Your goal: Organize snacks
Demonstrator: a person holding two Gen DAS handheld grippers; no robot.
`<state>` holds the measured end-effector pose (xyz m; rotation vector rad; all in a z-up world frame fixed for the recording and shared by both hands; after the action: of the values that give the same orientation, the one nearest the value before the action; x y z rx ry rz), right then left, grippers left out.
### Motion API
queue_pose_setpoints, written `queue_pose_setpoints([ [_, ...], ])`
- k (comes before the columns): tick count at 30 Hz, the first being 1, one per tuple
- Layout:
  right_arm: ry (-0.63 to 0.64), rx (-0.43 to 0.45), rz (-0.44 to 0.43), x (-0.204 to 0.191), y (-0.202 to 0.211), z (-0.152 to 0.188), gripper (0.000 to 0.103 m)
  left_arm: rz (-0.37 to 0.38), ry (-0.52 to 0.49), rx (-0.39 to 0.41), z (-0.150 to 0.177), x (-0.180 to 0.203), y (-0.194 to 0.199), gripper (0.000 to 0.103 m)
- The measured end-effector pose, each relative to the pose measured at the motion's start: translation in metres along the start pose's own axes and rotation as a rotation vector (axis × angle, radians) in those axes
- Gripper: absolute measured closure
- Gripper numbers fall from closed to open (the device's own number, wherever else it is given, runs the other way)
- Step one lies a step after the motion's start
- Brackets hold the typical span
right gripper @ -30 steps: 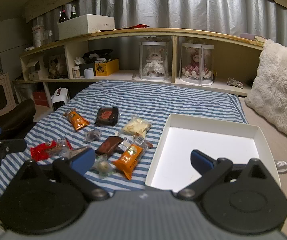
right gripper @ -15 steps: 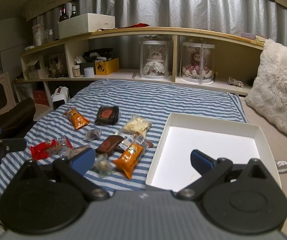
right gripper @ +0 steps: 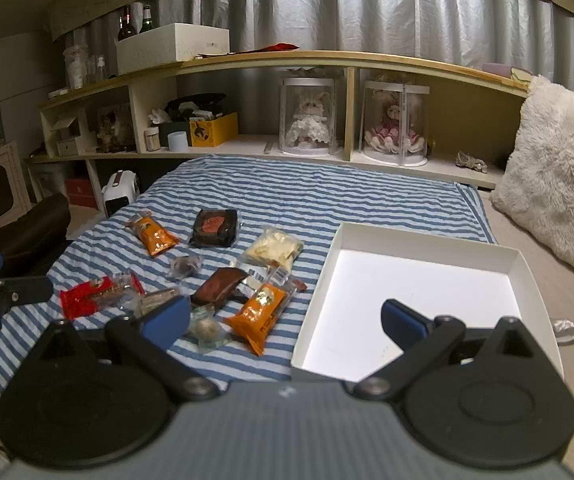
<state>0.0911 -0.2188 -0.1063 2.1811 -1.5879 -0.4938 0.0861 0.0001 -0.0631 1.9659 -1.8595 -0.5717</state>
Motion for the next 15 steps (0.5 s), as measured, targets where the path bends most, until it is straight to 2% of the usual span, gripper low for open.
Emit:
queue_pose_setpoints([
  [15, 0.003, -0.008, 0.004, 0.0016, -0.0008, 0.0004, 0.001, 0.0, 0.001, -0.002, -0.0015, 0.0005, -0.0001, 0.0],
])
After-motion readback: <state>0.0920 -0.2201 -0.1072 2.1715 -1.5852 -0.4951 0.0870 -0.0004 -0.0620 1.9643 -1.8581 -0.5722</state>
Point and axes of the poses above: each gripper's, at about its wrist camera, not at the fingertips, and y roughly against the way its jaws point, x to its right, z to its underside, the point moved 10 cm from there along -y, roughly the way its jaws point, and after that the axes turned 4 degrees about -z, right-handed, at the moved point
